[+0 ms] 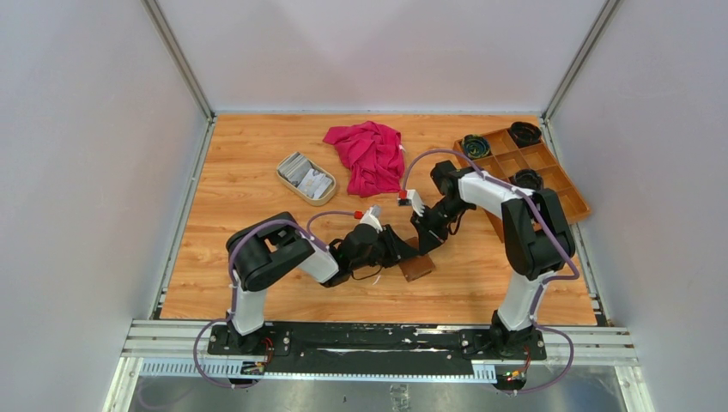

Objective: Put the credit cards into the card holder
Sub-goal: Close the card holder at the center of the board.

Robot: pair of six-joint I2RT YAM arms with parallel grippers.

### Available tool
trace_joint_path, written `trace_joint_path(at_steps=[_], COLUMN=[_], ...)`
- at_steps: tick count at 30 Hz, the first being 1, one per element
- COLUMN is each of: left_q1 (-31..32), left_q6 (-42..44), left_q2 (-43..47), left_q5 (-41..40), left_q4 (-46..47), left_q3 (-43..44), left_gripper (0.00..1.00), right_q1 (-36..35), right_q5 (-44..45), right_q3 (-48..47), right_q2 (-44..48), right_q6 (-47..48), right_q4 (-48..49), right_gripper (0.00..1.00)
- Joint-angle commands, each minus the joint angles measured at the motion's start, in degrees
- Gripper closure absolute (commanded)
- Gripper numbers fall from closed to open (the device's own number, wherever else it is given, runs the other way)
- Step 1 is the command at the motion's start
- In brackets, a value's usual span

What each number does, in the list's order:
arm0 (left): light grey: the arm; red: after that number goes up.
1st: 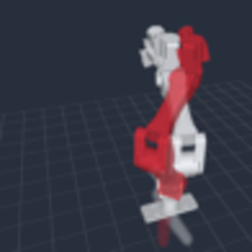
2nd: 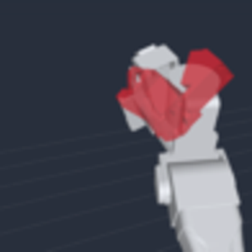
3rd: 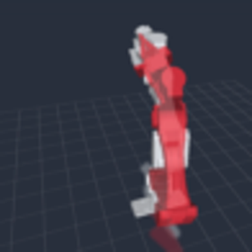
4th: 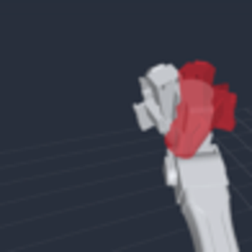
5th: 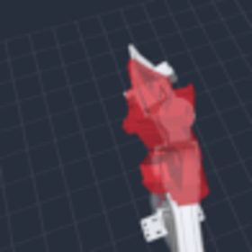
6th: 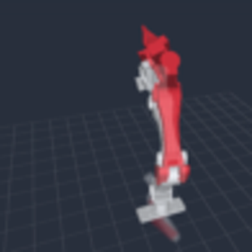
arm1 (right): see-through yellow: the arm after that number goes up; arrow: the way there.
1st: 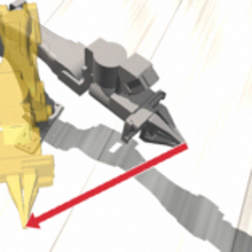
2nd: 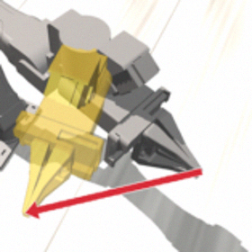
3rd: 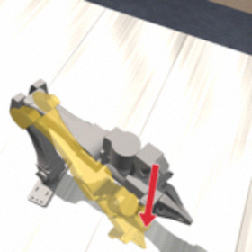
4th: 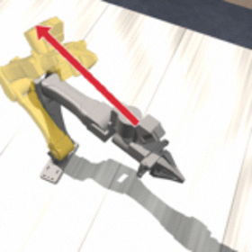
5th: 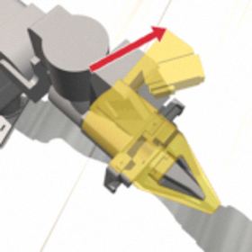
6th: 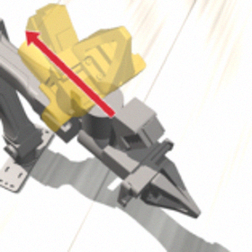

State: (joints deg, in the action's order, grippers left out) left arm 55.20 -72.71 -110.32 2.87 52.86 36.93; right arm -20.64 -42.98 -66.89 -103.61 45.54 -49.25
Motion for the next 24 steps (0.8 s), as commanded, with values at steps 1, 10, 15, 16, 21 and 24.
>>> trace_joint_path(at_steps=[1, 10, 15, 16, 21, 24], left_q1=[-0.4, -0.6, -0.6, -0.6, -0.7, -0.8], left_q6=[0.2, 0.1, 0.0, 0.0, 0.2, 0.1], left_q2=[-2.2, -2.9, -3.0, -2.9, -2.4, -2.4], left_q5=[-0.9, -0.6, -0.8, -0.9, -1.3, -1.5], left_q4=[-1.7, -1.2, -0.7, -0.7, -0.7, -0.3], left_q3=[0.4, 0.5, -0.2, -0.4, -1.4, -2.1], left_gripper=[0.74, 0.93, 1.00, 1.00, 1.00, 1.00], right_q1=[-1.0, -1.2, -1.2, -1.3, -1.1, -0.7], right_q5=[1.0, 0.9, 0.7, 0.7, 0.3, -0.4], right_q3=[0.7, 0.7, 0.7, 0.7, 0.5, 0.8], right_q2=[-1.3, -1.3, -1.0, -0.9, 0.7, 2.6], right_q6=[-0.4, -0.4, -0.2, -0.2, 0.2, 1.2], right_q4=[-0.8, -0.8, -0.8, -0.8, -0.8, -0.8], right_gripper=[0.88, 0.88, 0.88, 0.87, 0.81, 0.75])
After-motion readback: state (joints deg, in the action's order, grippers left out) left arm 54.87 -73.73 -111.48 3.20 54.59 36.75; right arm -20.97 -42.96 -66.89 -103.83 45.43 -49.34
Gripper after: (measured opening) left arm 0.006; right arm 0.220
